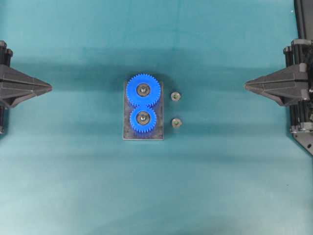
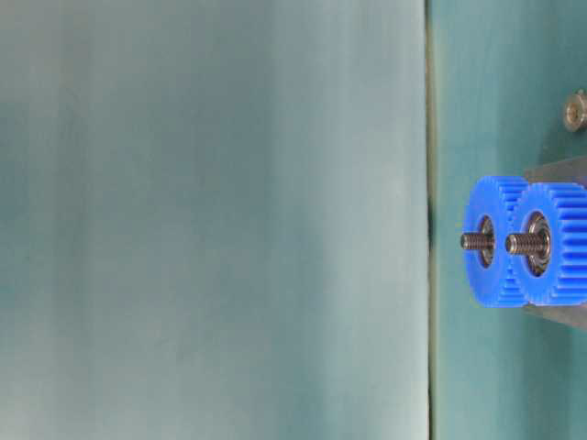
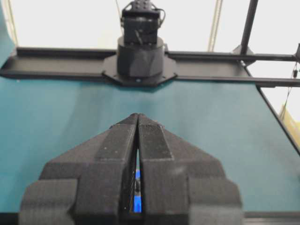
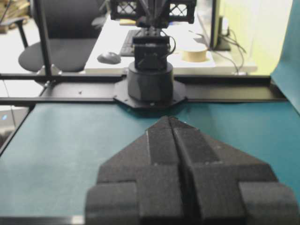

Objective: Insert the washer onto the shaft.
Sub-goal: 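Move the right gripper toward the upper silver washer beside the plate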

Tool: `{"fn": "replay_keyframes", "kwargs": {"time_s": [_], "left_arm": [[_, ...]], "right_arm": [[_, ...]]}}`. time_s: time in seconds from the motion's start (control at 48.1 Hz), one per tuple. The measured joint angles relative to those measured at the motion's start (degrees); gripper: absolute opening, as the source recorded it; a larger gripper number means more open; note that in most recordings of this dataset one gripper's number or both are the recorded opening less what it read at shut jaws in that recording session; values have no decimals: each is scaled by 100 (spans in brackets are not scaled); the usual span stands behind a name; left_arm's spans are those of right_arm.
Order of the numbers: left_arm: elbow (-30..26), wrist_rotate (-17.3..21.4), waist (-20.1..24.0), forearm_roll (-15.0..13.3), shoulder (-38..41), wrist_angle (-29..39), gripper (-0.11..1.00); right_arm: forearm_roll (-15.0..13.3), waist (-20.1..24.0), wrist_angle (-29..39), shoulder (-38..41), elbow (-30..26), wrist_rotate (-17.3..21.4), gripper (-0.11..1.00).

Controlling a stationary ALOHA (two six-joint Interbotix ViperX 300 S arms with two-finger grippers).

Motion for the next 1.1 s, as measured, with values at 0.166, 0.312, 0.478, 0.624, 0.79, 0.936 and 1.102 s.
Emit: {"fn": "replay_keyframes", "kwargs": {"time_s": [0.166,0.312,0.478,0.624,0.79,0.936,1.102], "left_arm": [[132,-105,0,35,18,0,1],[123,-105,-9,44,18,44,1],[9,-105,-18,44,79,598,1],[-211,-88,-18,44,185,1266,1],[-343,-88,-18,44,185,1934,1],[-413,-88,-18,44,141,2232,1],[-422,-88,-18,44,158,2259,1]], "right_arm": [[299,-35,141,-79,176,132,-2],[615,-53,738,-193,185,448,-2],[633,-202,2021,-141,-97,475,-2],[624,-483,2909,132,-413,483,-2],[615,-861,3410,738,-791,571,-2],[554,-1143,3612,1424,-1055,571,-2],[519,-1336,3832,2285,-1433,571,-2]]}}
